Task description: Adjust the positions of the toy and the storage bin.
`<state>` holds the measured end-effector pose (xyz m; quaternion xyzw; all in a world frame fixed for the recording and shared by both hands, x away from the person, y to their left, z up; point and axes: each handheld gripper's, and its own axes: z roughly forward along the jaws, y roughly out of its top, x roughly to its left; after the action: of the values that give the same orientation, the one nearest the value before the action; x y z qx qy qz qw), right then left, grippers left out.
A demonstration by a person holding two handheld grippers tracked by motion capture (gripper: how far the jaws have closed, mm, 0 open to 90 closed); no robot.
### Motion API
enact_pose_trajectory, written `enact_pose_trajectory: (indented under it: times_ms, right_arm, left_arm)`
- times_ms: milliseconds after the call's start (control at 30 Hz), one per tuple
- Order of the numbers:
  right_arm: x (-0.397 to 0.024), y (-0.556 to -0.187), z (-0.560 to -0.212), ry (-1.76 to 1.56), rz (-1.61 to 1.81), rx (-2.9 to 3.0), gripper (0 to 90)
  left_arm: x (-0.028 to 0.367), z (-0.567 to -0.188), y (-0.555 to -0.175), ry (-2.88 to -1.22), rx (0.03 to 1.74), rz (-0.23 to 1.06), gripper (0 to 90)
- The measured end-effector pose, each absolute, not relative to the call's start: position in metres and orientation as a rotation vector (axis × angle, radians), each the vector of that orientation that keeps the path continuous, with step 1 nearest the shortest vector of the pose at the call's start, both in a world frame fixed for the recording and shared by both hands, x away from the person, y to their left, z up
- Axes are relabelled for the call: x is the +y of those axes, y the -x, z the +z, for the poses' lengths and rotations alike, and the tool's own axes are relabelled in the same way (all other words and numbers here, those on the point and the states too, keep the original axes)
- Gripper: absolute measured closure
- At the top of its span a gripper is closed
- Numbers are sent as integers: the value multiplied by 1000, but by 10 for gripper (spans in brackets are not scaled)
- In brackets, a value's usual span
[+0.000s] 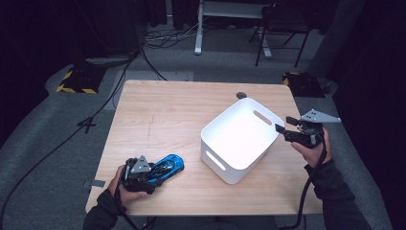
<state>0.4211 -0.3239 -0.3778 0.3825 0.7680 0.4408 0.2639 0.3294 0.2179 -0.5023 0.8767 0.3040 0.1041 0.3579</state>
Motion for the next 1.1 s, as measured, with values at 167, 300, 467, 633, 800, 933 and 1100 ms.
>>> enact_pose_trajectory:
  times_ms: [167,300,467,633,800,933,1100]
  right_arm:
    - [-312,-404,-387,-1108,1201,2000,379]
    - [-309,-397,-389,-1193,1242,1954,369]
    - [-309,-396,-390,-1292,1260,1958,322]
    - [-309,-411,-394,-1375,1286,2013,260]
    - [-303,-434,-401,-1385,1216,2081,272]
    - [-298,-452,-403,-1359,1207,2126,320]
    - [-290,-466,-400,-1280,1181,2159,432]
  left_arm:
    - [218,-502,-329,-2262,784,269,248]
    - [218,-502,-329,-2262,786,267,248]
    - [218,-502,-329,-2262,785,268,248]
    - [217,-502,-330,-2264,783,283,247]
    - [216,-502,-330,-2262,784,271,247]
    - [215,-502,-331,-2265,779,290,248]
    - [214,-502,-332,-2266,780,279,248]
